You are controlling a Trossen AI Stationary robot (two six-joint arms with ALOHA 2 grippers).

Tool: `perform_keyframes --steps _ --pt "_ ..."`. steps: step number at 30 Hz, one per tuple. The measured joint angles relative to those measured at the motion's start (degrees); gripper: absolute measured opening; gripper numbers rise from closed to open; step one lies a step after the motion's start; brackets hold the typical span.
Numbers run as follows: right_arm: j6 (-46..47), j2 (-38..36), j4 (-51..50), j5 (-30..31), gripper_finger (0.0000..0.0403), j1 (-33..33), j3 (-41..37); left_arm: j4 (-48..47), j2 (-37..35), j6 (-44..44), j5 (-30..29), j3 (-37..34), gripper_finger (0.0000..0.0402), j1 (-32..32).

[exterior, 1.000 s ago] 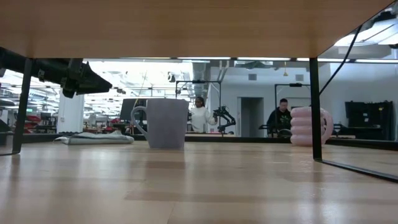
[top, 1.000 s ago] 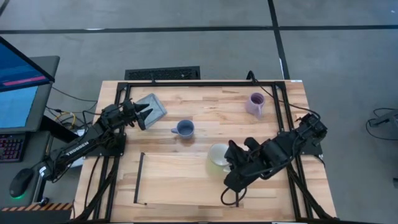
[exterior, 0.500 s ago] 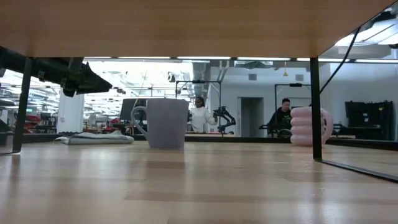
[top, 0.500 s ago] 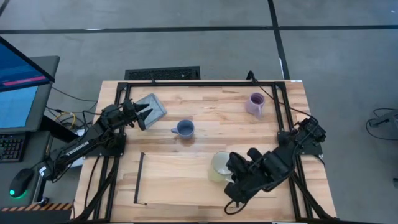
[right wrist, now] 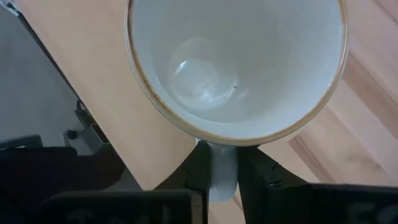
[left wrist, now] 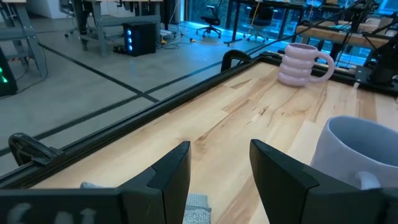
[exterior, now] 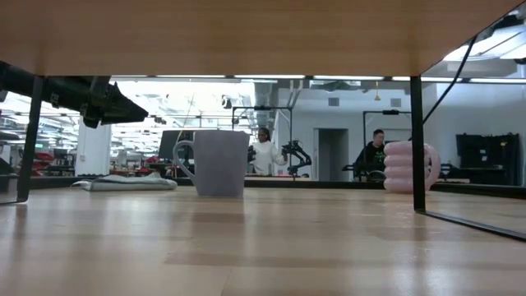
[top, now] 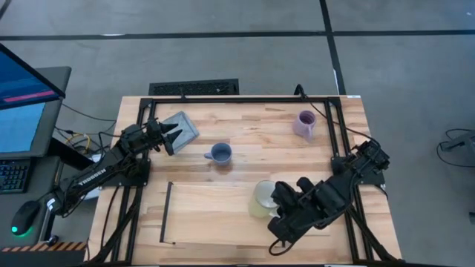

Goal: Stack small to large cups/mugs on shelf
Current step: Put the green mug on the shelf

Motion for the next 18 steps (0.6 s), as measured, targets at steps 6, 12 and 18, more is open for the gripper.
perform_keyframes --steps 6,12,18 --pt "-4.0 0.0 2.3 -0.4 0.0066 0.0 0.0 0.0 0.0 0.0 0.0 0.0 0.0156 0.0" --pt "-8.4 0.0 2.1 -0.4 0.0066 0.0 0.0 0.0 0.0 0.0 0.0 0.0 0.0156 0.0" --pt "-14.9 0.0 2.7 0.7 0.0066 -0.1 0.0 0.0 0.0 0.0 0.0 0.0 0.0156 0.0"
